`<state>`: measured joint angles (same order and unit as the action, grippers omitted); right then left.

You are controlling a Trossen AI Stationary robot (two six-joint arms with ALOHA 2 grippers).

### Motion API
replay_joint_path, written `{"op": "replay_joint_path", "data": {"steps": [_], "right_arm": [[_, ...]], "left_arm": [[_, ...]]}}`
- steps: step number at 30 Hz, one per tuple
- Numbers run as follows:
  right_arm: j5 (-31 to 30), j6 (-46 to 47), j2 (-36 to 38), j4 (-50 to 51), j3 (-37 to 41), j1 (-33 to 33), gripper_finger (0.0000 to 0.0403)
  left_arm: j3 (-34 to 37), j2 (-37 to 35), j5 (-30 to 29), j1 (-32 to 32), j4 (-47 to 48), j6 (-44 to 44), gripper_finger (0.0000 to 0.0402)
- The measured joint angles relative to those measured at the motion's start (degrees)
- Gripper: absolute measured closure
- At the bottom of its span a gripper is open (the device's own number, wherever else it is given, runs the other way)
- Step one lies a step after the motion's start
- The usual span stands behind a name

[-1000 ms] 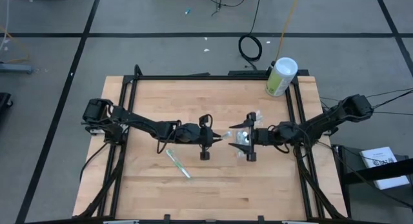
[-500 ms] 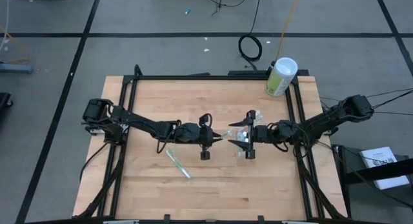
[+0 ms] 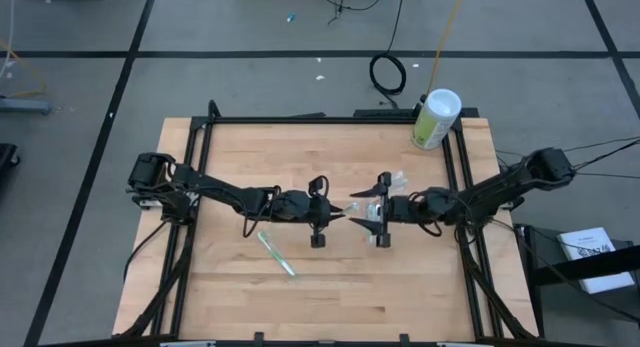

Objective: Pick & Place toothbrushing station
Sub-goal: Put the green toothbrush into the bottom of the transparent organizer

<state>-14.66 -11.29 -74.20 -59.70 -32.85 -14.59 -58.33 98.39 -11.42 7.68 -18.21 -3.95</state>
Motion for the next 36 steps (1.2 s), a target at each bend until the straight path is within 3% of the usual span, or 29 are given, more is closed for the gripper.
{"op": "replay_joint_path", "data": {"steps": [6,20,36], "right_arm": [[-0.06,-3.01,-3.68,-0.11,-3.31,-0.02,0.0145],[-0.59,-5.00,-2.04,2.08,-3.32,-0.52,0.0162],[-0.56,-6.14,-1.93,1.43,-3.32,-0.52,0.0234]], "left_arm": [[0.00,0.00,-0.02,0.00,0.76,0.26,0.0368],[0.00,-0.04,-0.61,0.00,2.08,1.53,0.0367],[0.00,-0.04,-0.63,0.00,2.69,2.20,0.0366]]}}
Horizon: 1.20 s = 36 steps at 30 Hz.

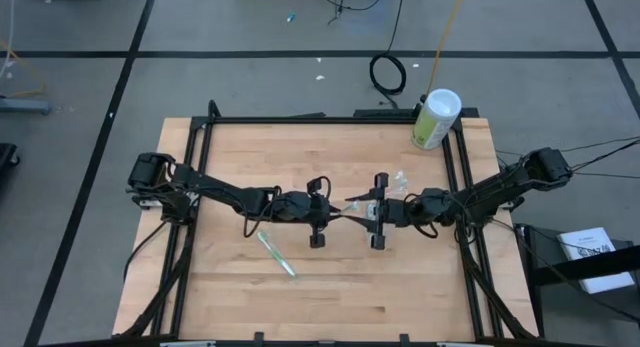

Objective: Pick & Place toothbrushing station
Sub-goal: Put the green toothbrush into the bottom of the transparent organizer

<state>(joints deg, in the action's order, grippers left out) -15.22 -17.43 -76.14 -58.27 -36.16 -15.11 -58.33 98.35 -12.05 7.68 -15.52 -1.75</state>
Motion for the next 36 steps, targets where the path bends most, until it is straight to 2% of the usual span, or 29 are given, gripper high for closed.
{"op": "replay_joint_path", "data": {"steps": [7,14,36], "right_arm": [[-0.26,-1.42,0.00,-0.01,0.00,0.00,0.0263],[-5.74,-1.93,0.00,0.34,0.00,0.02,0.0283],[-5.68,-3.02,0.00,0.71,0.00,0.00,0.0358]], "left_arm": [[0.00,0.00,0.00,0.00,-0.01,0.10,0.0366],[0.00,0.00,-0.04,0.00,-0.01,0.18,0.0366],[0.00,0.00,-0.07,0.00,-0.03,0.14,0.0366]]}}
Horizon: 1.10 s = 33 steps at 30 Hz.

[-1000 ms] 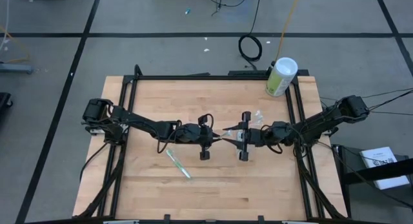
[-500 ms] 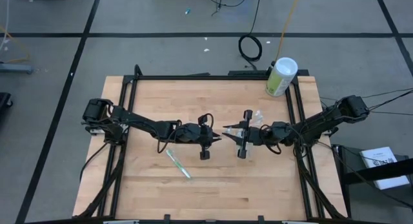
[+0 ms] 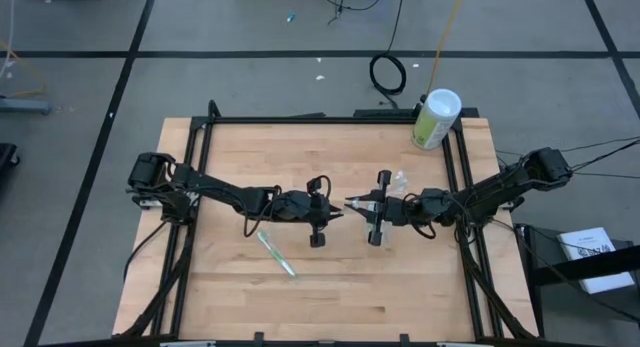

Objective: Pick & Place toothbrushing station
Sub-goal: Put the green toothbrush into the bottom of the transparent organizer

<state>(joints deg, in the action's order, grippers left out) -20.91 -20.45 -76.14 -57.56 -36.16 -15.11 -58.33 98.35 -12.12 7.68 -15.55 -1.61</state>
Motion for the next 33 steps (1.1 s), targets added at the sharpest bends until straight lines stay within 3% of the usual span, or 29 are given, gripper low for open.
{"op": "replay_joint_path", "data": {"steps": [13,25,30,33], "right_arm": [[0.04,0.02,0.00,0.05,0.02,0.00,0.0374],[-1.87,1.07,2.93,3.89,0.06,-0.71,0.0374],[-10.83,3.02,10.80,13.34,0.06,-4.39,0.0379],[-13.12,4.12,15.54,18.64,0.06,-7.17,0.0378]], "left_arm": [[0.00,0.00,-1.48,0.15,0.29,2.09,0.0354],[0.00,-1.18,-1.19,2.02,1.30,1.02,0.0180],[-0.02,-4.71,-1.15,2.10,7.25,1.07,0.0146],[-0.03,-5.87,-1.18,2.08,8.12,1.31,0.0138]]}}
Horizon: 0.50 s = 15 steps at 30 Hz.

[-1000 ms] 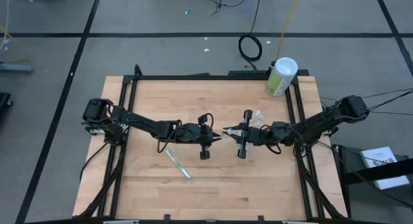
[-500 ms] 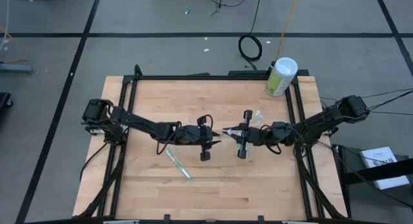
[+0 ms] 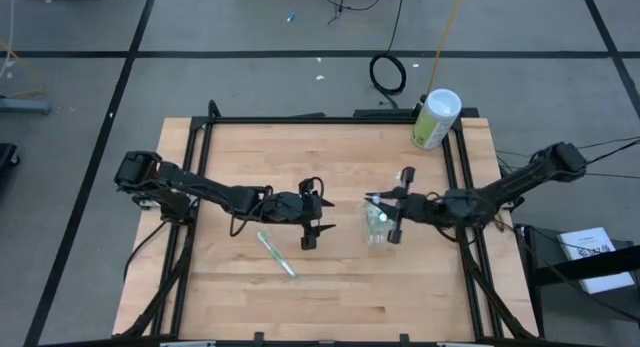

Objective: Pick & Place toothbrushing station
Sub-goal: Put the green toothbrush into the bottom of the transparent organizer

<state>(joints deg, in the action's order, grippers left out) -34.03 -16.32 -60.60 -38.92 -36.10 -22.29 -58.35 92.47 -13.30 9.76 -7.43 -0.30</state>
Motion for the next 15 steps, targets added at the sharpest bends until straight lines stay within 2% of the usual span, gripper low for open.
{"op": "replay_joint_path", "data": {"steps": [3,7,11,15], "right_arm": [[-1.21,2.25,4.42,4.87,0.00,-2.83,0.0379],[-5.89,7.07,9.25,12.94,0.00,-6.94,0.0379],[-12.33,11.86,12.72,19.88,0.00,-10.76,0.0379],[-12.45,12.62,13.26,20.13,0.00,-12.83,0.0379]], "left_arm": [[-0.04,0.06,-0.02,0.00,1.51,-0.63,0.0136],[1.01,0.19,0.00,-0.56,1.18,-0.63,0.0135],[6.88,0.34,0.51,-1.55,-11.26,-1.28,0.0135],[13.21,0.32,1.31,-3.56,-22.42,0.60,0.0135]]}}
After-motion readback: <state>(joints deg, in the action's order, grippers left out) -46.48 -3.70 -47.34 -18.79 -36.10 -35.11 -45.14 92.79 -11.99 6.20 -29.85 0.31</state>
